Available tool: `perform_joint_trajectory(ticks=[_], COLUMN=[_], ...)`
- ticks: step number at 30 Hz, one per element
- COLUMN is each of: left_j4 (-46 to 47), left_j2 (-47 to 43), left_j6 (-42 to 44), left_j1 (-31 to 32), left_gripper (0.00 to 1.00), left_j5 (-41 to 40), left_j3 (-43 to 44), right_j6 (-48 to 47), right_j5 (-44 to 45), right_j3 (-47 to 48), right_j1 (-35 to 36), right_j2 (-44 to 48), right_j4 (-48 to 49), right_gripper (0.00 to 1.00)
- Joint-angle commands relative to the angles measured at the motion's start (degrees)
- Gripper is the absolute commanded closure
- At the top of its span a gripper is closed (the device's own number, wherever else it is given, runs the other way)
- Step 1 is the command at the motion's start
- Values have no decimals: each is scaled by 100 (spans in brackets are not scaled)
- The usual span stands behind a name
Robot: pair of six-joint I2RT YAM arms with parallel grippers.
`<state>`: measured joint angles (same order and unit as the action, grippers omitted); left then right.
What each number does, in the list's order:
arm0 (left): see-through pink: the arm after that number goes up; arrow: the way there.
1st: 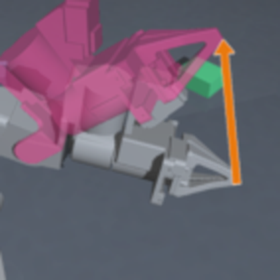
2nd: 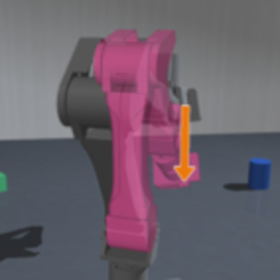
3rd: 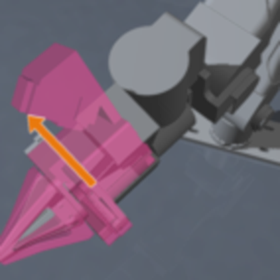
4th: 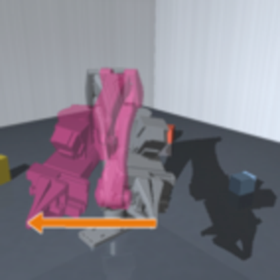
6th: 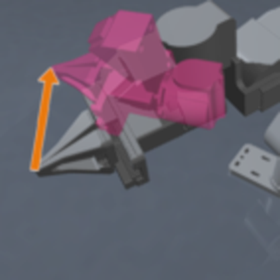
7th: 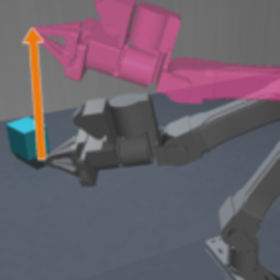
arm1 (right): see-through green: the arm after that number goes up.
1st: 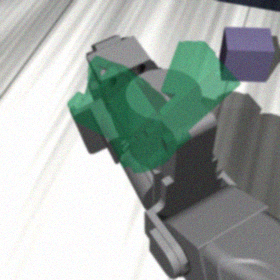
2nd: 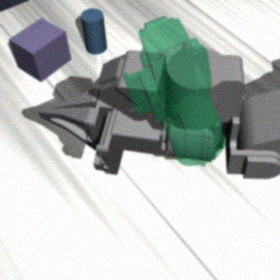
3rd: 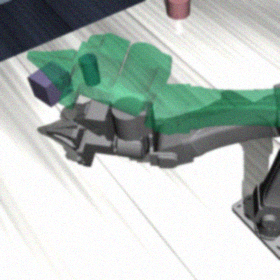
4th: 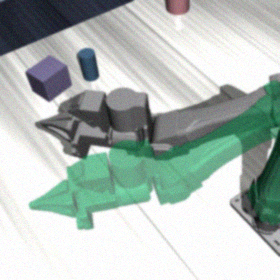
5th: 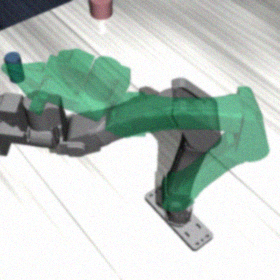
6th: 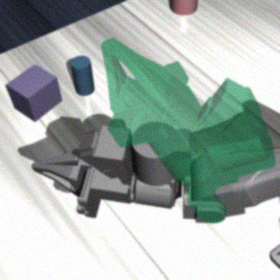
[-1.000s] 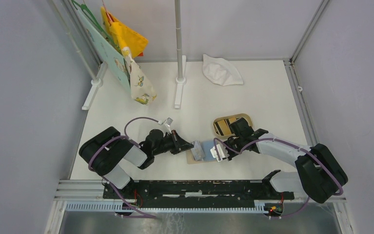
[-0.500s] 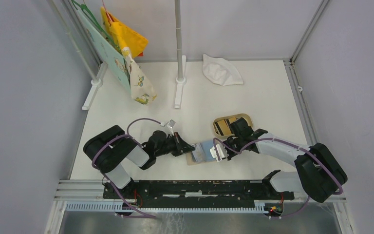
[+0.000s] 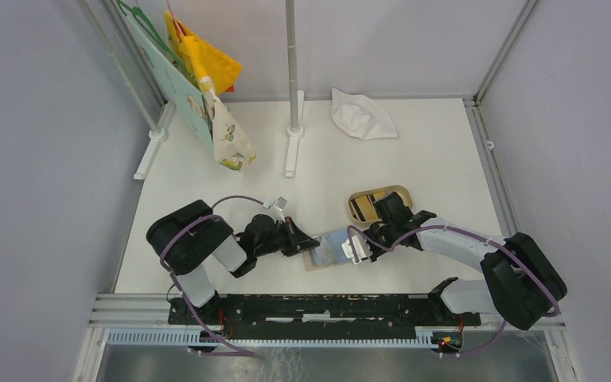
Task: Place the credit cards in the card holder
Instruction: Insert the credit card into the card holder.
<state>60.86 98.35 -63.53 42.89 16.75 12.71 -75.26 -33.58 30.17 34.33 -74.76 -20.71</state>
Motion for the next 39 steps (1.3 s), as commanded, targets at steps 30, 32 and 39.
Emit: perform_joint_trajectory(ticks=[30, 32, 39], left_j4=[887, 846, 594], left_j2=[1110, 1103, 1062], left_j6=[-692, -680, -516], left_j1=[26, 27, 0], left_gripper=[98, 98, 98], left_j5=[449, 468, 618], left_j3=[335, 352, 521], right_j6=[83, 99, 159], right_j5=[256, 273, 321], right_j3=[11, 7, 6], right_j1=[103, 106, 119], right_j2=[-168, -170, -186], right_j4=[-102, -91, -52], right_gripper=[77, 77, 76])
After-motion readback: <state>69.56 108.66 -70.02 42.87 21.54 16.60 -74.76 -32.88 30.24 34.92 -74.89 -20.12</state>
